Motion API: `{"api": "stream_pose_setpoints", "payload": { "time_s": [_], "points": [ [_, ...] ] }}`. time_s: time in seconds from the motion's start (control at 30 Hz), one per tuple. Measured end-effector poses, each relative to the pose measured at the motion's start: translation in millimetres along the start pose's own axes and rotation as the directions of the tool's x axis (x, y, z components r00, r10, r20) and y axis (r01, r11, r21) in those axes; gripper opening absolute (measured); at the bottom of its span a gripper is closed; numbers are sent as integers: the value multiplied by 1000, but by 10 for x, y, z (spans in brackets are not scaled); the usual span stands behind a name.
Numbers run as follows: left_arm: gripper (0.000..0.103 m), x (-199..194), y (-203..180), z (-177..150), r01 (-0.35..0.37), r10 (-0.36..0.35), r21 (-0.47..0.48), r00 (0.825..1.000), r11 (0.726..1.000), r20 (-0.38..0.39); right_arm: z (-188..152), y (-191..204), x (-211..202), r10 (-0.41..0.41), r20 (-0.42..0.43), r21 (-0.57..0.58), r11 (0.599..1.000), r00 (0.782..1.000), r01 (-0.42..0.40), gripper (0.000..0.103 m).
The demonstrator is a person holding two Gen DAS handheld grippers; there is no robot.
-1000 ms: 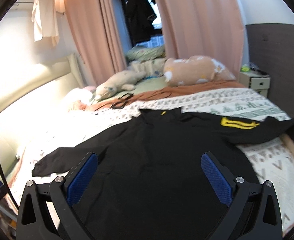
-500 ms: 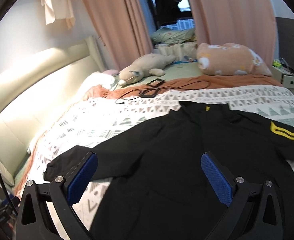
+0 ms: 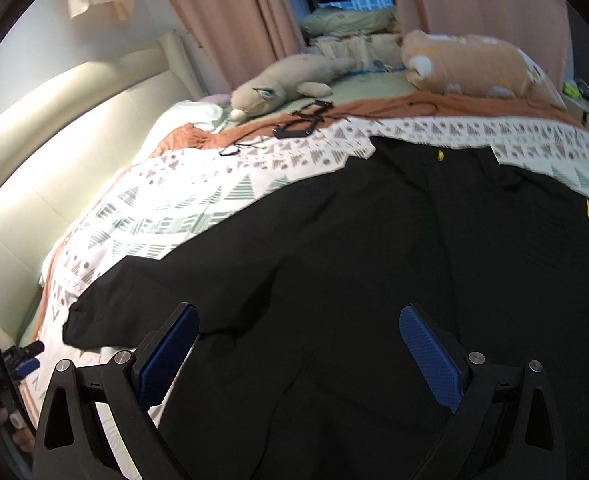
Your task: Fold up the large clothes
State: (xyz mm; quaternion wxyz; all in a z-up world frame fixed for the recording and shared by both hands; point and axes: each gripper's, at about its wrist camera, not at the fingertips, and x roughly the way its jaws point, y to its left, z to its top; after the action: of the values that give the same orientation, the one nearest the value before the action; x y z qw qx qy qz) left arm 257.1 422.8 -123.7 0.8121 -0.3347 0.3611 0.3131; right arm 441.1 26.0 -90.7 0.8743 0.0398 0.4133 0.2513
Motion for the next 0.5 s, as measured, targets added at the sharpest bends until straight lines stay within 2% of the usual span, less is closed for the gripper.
{"api": "stream_pose_setpoints", "payload": {
  "time_s": [0.1, 0.2, 0.3, 0.4, 0.47, 0.5],
  "points": [
    [73, 245, 120, 90, -2, 0, -71, 999, 998, -37, -37, -61, 118, 8, -34, 28, 1000, 999, -8, 83],
    [70, 442, 217, 129, -19, 10, -125, 997, 992, -73, -54, -140, 214, 11, -45, 67, 998, 999, -8, 80],
    [66, 627, 288, 174, -16, 1, -168, 996, 986, -89, -53, -159, 275, 18, -53, 70, 997, 998, -14, 71],
    [50, 799, 354, 228, -35, 17, -197, 995, 980, -96, -57, -158, 298, 31, -47, 79, 996, 998, -27, 59],
    [39, 814, 409, 276, -36, 23, -214, 998, 976, -61, -57, -145, 333, 35, -42, 97, 995, 998, -31, 54],
    [33, 822, 434, 302, -26, 16, -218, 999, 976, -51, -57, -135, 361, 43, -42, 105, 994, 998, -38, 47]
  ]
}}
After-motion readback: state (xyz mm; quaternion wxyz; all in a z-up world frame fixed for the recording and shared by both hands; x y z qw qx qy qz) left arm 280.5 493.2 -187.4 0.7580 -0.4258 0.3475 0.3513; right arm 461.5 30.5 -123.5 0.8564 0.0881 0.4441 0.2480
